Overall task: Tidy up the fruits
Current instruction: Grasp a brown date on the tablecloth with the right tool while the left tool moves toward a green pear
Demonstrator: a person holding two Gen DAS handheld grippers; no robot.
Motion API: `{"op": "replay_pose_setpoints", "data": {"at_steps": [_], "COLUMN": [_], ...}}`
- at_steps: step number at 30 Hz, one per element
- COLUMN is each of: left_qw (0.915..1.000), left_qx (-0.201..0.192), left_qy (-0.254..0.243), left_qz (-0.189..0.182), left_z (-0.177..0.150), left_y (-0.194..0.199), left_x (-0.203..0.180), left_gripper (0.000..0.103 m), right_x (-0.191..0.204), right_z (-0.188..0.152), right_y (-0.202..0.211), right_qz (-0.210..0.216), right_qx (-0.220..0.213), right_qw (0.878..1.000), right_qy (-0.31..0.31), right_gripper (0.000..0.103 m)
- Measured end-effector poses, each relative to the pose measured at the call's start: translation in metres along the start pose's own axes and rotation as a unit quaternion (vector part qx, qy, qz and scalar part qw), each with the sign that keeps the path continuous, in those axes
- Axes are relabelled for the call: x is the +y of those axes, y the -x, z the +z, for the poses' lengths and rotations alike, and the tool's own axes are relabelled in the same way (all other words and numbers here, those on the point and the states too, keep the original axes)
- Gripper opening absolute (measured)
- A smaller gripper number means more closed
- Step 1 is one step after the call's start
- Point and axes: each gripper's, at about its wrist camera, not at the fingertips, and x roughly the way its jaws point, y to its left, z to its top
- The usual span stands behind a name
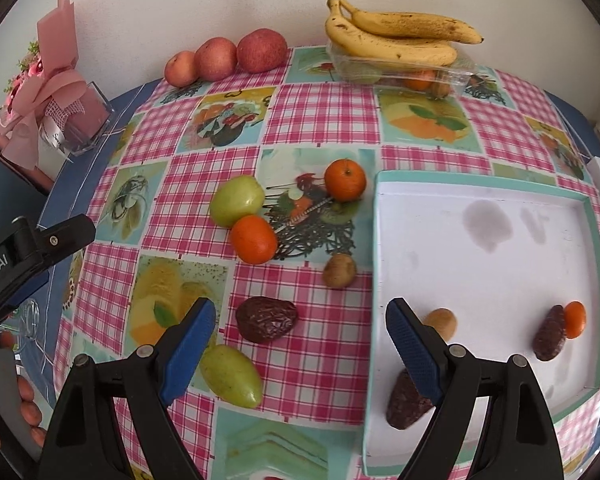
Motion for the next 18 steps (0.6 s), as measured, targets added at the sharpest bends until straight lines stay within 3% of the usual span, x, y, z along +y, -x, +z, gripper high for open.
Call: {"op": "replay_pose_setpoints", "data": {"at_steps": [7, 11, 18], "left_qw": [0.9999, 0.9993, 0.9973], "left_qx": [0.01, 0.033, 0.07], "left_qy": [-0.008, -0.016, -0.022], "left_qz": [0.005, 0.002, 0.007], "left_z": [0.001, -0.001, -0.007], "left_y": [-0.012, -0.028, -0.055], "left_x": [0.001, -0.003, -0.006], "left_gripper": [0.103, 0.103, 0.103], "right_x": [0.011, 0.018, 0.023], "right_z": [-0.001, -0.002, -0.007], "right_y": [-0.017, -0.026, -0.046], "right_qz": [0.011, 0.014, 0.013], "right_qx": [0.002, 0.008, 0.033], "right_qw": [1.0, 1.0, 0.999], "right_qy": [0.002, 0.011, 0.015], "right_gripper": [0.087, 0.071, 0.066]}}
